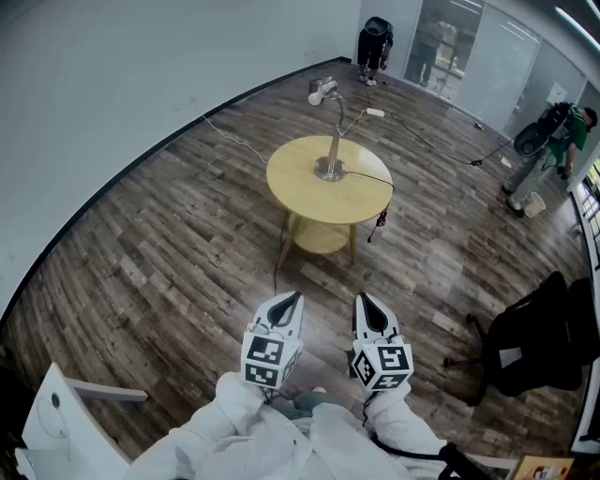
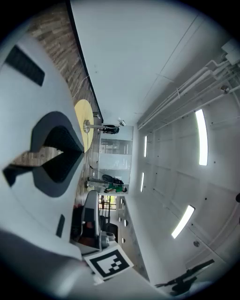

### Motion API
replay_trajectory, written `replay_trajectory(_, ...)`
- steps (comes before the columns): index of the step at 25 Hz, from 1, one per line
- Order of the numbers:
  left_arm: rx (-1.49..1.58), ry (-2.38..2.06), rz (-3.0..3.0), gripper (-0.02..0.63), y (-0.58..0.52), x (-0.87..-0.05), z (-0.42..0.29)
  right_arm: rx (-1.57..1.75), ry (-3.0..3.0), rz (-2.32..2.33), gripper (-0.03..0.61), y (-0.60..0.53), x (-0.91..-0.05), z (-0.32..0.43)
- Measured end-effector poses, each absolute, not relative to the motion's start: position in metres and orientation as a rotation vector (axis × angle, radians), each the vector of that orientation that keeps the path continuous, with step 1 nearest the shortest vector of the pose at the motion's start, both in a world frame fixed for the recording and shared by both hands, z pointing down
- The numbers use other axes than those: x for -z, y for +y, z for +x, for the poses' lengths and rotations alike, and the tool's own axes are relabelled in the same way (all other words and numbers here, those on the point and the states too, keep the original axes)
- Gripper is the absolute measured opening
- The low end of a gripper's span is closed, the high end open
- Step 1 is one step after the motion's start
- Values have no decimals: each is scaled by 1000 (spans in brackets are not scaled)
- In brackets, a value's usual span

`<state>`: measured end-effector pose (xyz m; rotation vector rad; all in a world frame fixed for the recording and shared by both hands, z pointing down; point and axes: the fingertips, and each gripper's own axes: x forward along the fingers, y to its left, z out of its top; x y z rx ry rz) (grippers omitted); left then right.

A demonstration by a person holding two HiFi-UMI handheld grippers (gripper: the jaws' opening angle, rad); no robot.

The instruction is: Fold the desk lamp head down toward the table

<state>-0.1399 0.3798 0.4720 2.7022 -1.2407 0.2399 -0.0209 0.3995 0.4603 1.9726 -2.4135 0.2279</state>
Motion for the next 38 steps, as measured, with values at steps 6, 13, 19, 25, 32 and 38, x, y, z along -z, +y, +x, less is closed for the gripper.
replay_trajectory(6, -236, -1198, 2715, -2, 356, -475, -132, -240, -2416, 1961, 12, 364, -463, -15)
replay_trajectory(13, -277, -1223, 2701, -2, 307, -486, -122, -271, -2446, 1935, 12, 311, -474, -3)
replay_trajectory(19, -316, -1236, 2686, -2, 250, -486, -101, -282, -2483, 1887, 12, 247, -472, 15)
replay_trajectory(25, -308, -1261, 2671, -2, 185, -478, -73, -277, -2514, 1848, 12, 183, -465, 38)
replay_trajectory(32, -299, -1277, 2643, -2, 128, -479, -34, -312, -2495, 1864, 12, 127, -474, 82)
replay_trajectory(38, -306, -1303, 2608, -2, 93, -481, -21, -337, -2505, 1849, 12, 93, -476, 99)
